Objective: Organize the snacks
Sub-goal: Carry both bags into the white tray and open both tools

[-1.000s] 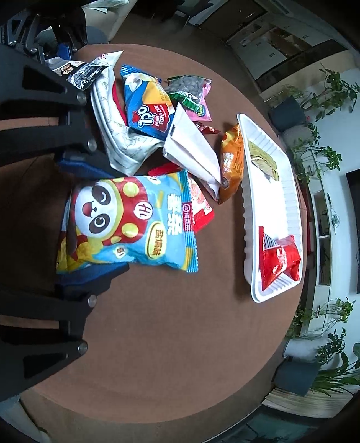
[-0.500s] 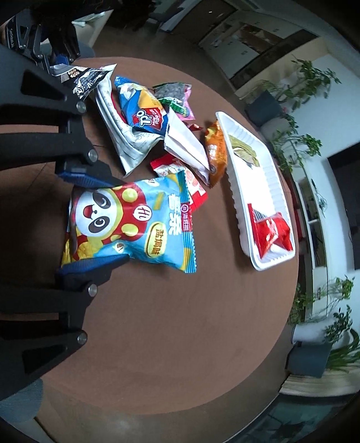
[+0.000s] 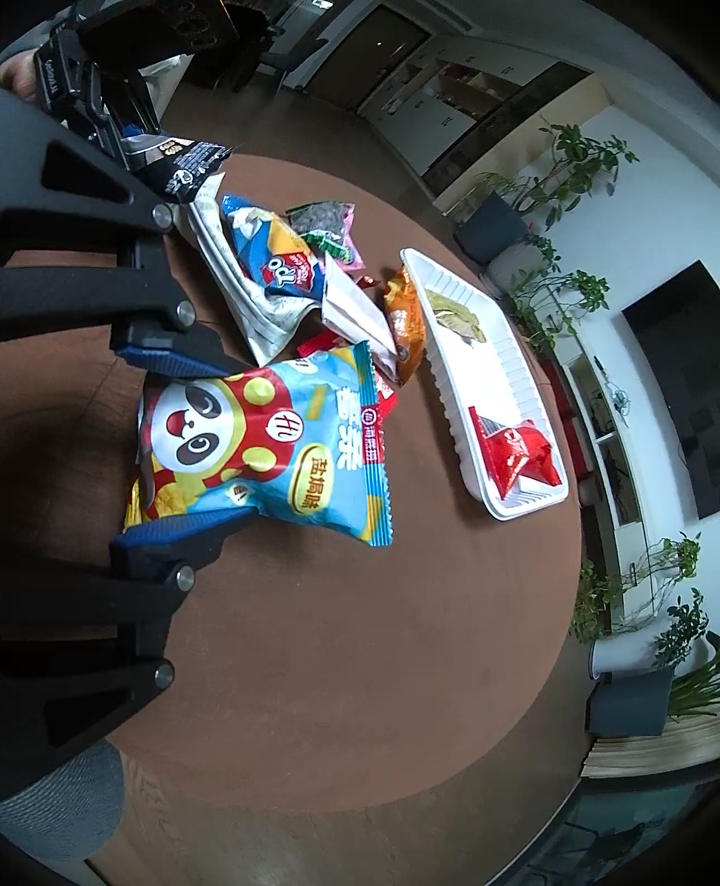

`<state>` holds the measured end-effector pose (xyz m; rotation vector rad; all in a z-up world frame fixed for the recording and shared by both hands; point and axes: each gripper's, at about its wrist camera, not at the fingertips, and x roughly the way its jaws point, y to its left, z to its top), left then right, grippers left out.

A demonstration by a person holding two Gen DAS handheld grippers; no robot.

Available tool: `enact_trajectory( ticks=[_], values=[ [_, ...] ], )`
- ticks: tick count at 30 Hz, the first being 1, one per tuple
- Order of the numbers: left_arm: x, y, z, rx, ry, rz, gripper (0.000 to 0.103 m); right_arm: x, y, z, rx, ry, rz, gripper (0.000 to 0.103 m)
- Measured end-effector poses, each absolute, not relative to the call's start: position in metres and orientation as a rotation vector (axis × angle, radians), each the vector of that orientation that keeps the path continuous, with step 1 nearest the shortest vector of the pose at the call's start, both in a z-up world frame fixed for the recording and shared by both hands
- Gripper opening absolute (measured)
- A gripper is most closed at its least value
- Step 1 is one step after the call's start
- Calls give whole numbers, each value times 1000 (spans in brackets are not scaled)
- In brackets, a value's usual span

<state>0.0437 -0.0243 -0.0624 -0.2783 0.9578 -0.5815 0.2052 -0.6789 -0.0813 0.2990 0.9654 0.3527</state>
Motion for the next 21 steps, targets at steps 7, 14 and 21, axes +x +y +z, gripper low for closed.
enact_trajectory(
  ticks=[7, 14, 21],
  values=[
    [60, 6, -36, -341, 907, -555, 31, 212, -708, -75, 370, 945, 314, 45],
    [105, 38, -3, -348, 853, -492, 31, 239, -740, -60, 392, 906, 250, 45],
    [199, 40, 24, -312, 844, -457, 31, 289, -736, -14, 367, 811, 260, 45]
  ],
)
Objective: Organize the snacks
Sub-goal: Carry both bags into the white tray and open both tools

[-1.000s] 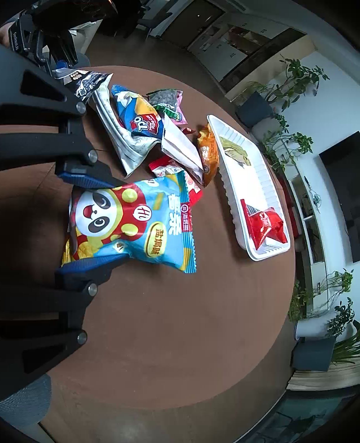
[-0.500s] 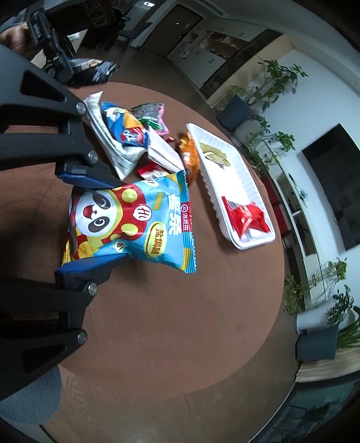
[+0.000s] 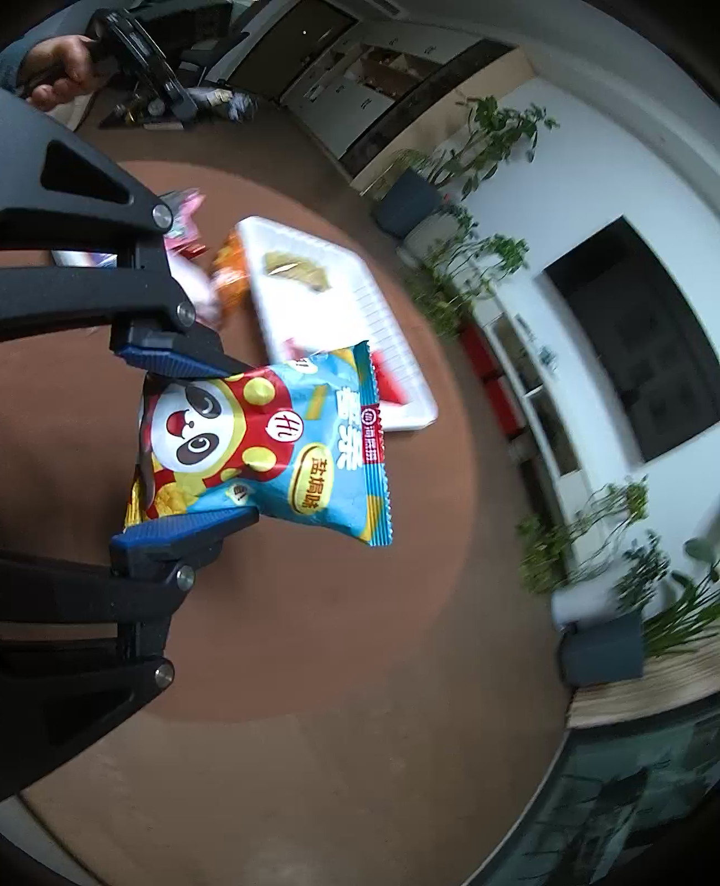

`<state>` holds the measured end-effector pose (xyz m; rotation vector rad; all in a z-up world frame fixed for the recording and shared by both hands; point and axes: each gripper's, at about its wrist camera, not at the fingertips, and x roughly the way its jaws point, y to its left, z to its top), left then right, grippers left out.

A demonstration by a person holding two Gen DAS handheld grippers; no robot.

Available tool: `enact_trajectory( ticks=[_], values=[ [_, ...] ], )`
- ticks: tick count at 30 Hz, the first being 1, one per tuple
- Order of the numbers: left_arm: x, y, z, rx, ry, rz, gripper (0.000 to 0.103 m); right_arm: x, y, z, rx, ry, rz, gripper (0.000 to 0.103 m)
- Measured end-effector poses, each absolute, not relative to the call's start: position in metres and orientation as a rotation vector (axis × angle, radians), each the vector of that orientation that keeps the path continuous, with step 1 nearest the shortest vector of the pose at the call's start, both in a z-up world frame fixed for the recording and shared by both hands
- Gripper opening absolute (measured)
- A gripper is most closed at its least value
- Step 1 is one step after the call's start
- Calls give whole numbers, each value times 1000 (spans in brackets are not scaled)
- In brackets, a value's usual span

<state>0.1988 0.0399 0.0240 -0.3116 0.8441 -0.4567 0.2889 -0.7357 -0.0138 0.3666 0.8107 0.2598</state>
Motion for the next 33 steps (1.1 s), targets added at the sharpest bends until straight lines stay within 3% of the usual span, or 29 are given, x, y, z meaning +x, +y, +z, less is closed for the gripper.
enact_trajectory(
  ticks=[8, 16, 23, 33],
  values=[
    [311, 15, 31, -292, 883, -425, 31, 352, -655, 18, 240, 760, 418, 45],
    [385, -11, -8, -318, 971, -399, 31, 421, -600, -27, 157, 884, 420, 45],
    [406, -17, -54, -353, 1033, -375, 32, 450, -587, -65, 128, 964, 390, 45],
    [403, -17, -76, -344, 1050, -327, 32, 468, -566, -91, 59, 1002, 369, 45]
  ],
)
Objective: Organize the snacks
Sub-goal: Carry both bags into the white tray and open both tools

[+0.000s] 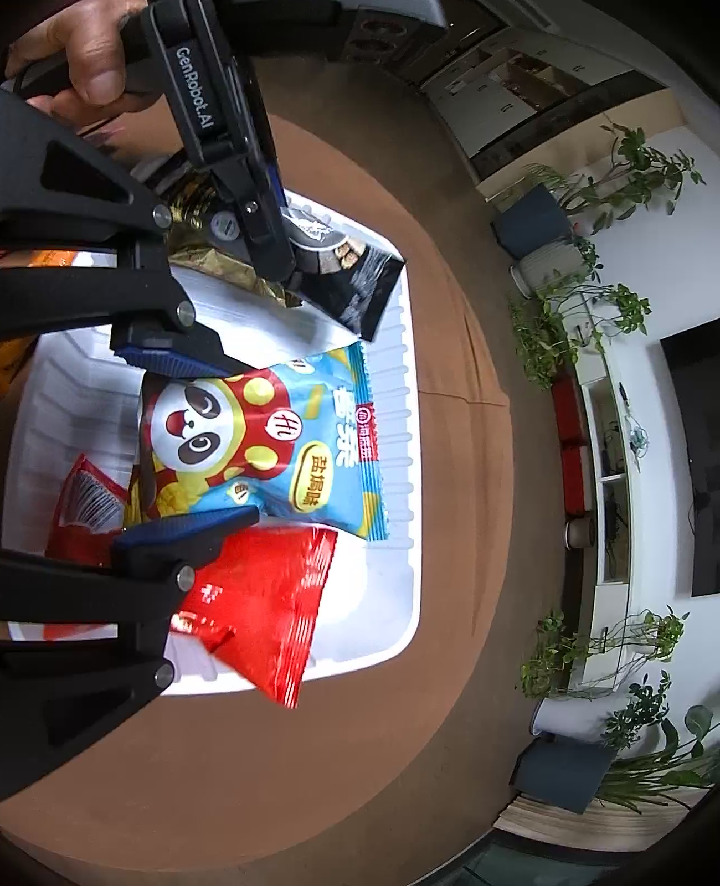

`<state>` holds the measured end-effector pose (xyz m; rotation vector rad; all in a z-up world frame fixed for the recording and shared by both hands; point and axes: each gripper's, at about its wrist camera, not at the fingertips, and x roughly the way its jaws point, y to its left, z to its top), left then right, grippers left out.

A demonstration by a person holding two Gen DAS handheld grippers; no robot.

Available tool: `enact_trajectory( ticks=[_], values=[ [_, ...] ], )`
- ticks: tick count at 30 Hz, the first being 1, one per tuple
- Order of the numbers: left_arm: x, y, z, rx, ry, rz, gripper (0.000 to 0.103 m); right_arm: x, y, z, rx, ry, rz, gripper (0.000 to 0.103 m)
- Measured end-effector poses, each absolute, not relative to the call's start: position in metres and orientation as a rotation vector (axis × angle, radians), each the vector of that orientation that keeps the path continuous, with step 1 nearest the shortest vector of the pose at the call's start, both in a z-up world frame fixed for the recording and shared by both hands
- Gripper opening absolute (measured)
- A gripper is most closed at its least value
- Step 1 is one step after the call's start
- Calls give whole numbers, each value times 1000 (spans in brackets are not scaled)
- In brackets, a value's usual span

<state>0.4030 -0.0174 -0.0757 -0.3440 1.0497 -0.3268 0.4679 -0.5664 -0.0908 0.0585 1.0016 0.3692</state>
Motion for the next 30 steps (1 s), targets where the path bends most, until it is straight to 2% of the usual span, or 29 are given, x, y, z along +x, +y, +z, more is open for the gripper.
enact_trajectory(
  ticks=[9, 17, 24, 27, 30],
  values=[
    [399, -19, -80, -340, 1049, -320, 34, 472, -554, -103, -20, 1010, 345, 46],
    [389, -28, -72, -297, 1034, -331, 59, 471, -547, -104, -59, 997, 343, 55],
    [376, -24, -58, -302, 1004, -336, 65, 462, -552, -94, -55, 973, 341, 66],
    [363, -22, -44, -299, 971, -349, 72, 452, -558, -83, -51, 949, 339, 72],
    [345, -21, -29, -293, 937, -373, 83, 440, -568, -68, -24, 922, 340, 76]
  ],
)
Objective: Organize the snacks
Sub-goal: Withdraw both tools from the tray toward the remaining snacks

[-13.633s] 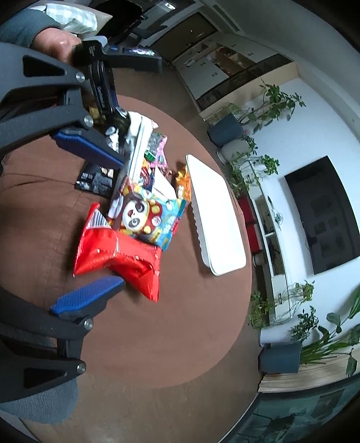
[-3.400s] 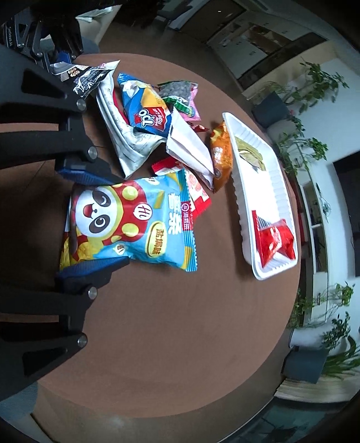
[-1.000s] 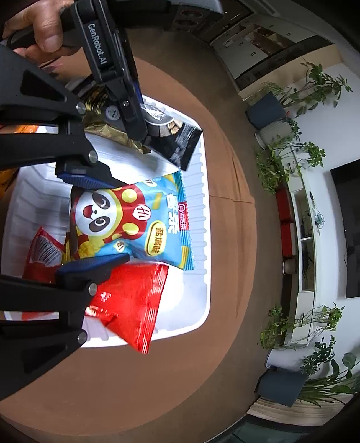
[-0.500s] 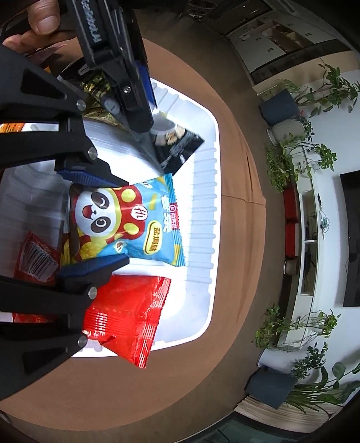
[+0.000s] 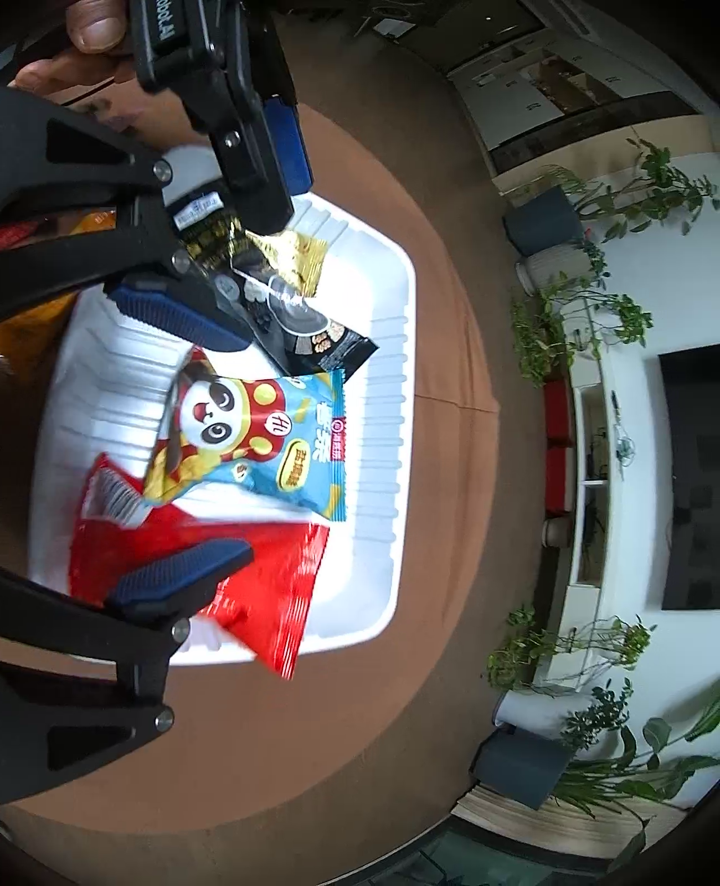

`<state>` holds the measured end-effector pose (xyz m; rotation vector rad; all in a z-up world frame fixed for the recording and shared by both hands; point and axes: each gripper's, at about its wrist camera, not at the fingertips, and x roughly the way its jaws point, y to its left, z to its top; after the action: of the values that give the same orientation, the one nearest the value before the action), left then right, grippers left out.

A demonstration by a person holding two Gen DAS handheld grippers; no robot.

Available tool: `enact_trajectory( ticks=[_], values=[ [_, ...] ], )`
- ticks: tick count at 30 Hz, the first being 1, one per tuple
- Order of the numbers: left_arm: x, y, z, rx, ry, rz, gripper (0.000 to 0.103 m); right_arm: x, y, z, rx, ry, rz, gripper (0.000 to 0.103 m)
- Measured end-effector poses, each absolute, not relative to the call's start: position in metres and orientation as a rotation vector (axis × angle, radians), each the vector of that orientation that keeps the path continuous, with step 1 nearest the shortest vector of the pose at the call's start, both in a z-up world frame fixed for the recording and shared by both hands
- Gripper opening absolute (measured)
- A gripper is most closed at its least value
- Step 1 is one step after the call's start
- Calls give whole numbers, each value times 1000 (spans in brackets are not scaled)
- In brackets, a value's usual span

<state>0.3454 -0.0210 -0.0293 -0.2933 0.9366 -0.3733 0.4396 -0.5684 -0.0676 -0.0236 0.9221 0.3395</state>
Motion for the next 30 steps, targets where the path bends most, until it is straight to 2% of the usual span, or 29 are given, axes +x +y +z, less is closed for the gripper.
enact_trajectory(
  ticks=[2, 5, 10, 15, 24, 30],
  values=[
    [332, -21, -22, -289, 918, -384, 96, 427, -578, -57, 8, 900, 350, 79],
    [306, -17, -12, -269, 886, -400, 102, 403, -593, -43, 51, 854, 361, 85],
    [252, -16, -2, -212, 830, -433, 102, 353, -622, -33, 131, 807, 380, 89],
    [198, -14, -3, -216, 791, -469, 102, 299, -659, -46, 264, 810, 366, 91],
    [113, -18, -34, -172, 811, -484, 102, 228, -669, -87, 402, 921, 370, 92],
    [80, -15, -55, -176, 845, -470, 102, 205, -638, -104, 434, 1009, 420, 92]
  ],
)
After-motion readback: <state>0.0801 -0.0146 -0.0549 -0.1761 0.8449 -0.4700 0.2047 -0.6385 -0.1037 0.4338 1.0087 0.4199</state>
